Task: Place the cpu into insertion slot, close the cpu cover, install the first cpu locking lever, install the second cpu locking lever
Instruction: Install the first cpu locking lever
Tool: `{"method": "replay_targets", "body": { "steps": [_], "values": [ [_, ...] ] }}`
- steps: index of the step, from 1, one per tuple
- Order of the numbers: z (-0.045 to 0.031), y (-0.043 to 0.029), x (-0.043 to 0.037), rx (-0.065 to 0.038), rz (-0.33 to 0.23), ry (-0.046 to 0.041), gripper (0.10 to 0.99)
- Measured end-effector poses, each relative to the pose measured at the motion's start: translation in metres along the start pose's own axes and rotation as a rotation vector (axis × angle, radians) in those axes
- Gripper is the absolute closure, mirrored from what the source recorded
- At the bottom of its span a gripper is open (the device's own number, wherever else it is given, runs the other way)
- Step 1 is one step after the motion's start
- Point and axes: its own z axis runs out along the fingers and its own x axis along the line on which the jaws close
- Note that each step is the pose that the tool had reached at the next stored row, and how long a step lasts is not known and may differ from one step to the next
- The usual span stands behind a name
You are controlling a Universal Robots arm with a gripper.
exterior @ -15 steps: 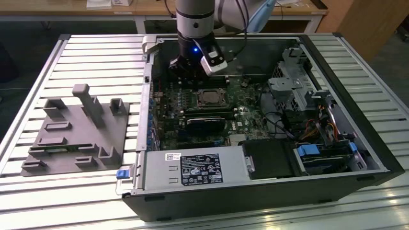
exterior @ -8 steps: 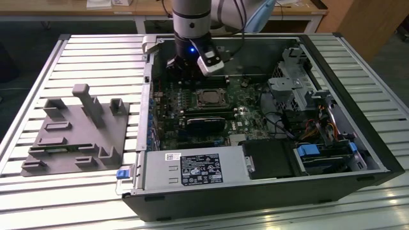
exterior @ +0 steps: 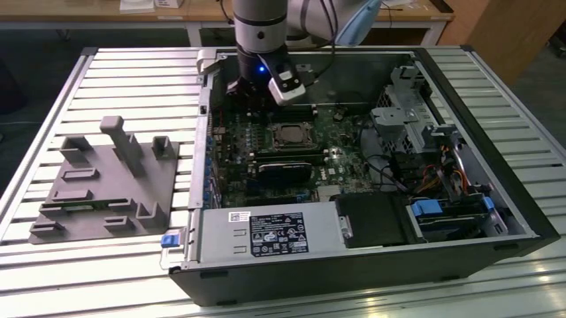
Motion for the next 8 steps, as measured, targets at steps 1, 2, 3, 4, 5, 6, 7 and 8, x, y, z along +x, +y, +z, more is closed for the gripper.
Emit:
{"method": "replay_targets", "body": {
  "steps": [1, 2, 3, 4, 5, 6, 7, 8],
  "values": [
    [0.0, 0.0, 0.0002, -0.005, 0.0, 0.0003, 0.98],
    [0.0, 0.0, 0.0003, -0.01, 0.0, 0.0006, 0.98],
    [-0.0005, 0.0, 0.0004, -0.01, 0.0, 0.0006, 0.98],
    [-0.0013, 0.0, 0.0004, -0.01, 0.0, 0.0006, 0.98],
    [-0.0025, 0.0001, 0.0004, -0.01, 0.0, 0.0005, 0.98],
    [-0.0038, 0.0001, 0.0004, -0.011, 0.0, 0.0004, 0.98],
    [-0.0051, 0.0001, 0.0003, -0.011, 0.0, 0.0002, 0.98],
    [-0.0064, 0.0002, 0.0003, -0.011, 0.0, 0.0001, 0.98]
  ]
}}
